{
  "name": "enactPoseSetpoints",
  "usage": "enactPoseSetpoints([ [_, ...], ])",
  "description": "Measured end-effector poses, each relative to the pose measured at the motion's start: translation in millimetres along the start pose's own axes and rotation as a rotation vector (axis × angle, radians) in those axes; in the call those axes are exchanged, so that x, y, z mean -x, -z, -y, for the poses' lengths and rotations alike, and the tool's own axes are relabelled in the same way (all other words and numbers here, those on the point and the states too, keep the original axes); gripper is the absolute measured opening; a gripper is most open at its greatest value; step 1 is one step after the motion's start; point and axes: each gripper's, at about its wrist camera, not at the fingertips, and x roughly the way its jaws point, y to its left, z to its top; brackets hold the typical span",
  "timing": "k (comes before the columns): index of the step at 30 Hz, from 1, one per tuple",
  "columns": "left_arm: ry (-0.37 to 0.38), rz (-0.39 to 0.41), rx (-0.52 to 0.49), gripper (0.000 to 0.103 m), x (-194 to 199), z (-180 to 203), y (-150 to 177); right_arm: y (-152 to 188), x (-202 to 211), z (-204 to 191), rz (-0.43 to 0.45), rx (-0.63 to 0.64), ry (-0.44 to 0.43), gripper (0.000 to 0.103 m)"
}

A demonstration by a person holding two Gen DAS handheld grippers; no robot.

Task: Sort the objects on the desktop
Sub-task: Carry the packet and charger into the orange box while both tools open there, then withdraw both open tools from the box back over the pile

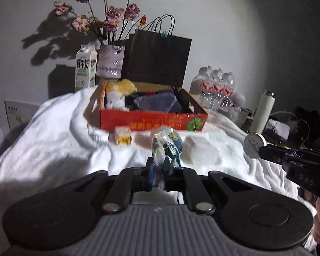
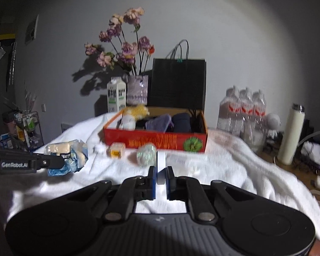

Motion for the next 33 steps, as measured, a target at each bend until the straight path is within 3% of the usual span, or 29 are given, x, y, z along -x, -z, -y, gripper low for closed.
enactPoseSetpoints([
  [5,0.001,0.006,-0.018,0.009,-61,-19,-82,-69,-56,32,0.026,0.005,-0.022,0.007],
  [11,-0.076,-0.103,0.06,0.009,-198,-49,-151,-150,-196,83,-0.076,-0.065,-0.028,0.007],
  [14,-0.115,-0.166,0.076,0.009,-261,-62,-166,-166,-277,95,-0.175,-0.05,0.029,0.007],
  [19,-0.086,-0.257,0.078,0.009,-332,-74,-175,-159,-384,102,-0.343,-0.008,0.108,0.007],
  [22,-0.127,-0.263,0.016,0.023,-351,-70,-178,-151,-425,104,-0.411,0.03,0.158,0.008],
  [23,-0.138,-0.243,0.0,0.035,-352,-68,-181,-149,-434,104,-0.426,0.037,0.164,0.008],
  [24,-0.135,-0.229,-0.007,0.048,-350,-67,-184,-149,-438,106,-0.423,0.029,0.174,0.015],
  [25,-0.124,-0.224,-0.008,0.052,-349,-66,-189,-152,-440,108,-0.409,0.014,0.182,0.031],
  [26,-0.12,-0.22,0.0,0.061,-346,-65,-193,-155,-439,109,-0.396,-0.002,0.179,0.041],
  [27,-0.124,-0.215,0.012,0.074,-341,-65,-198,-159,-436,109,-0.378,-0.018,0.172,0.058],
  [33,-0.145,-0.2,0.075,0.093,-308,-64,-211,-177,-391,98,-0.325,-0.029,0.101,0.074],
])
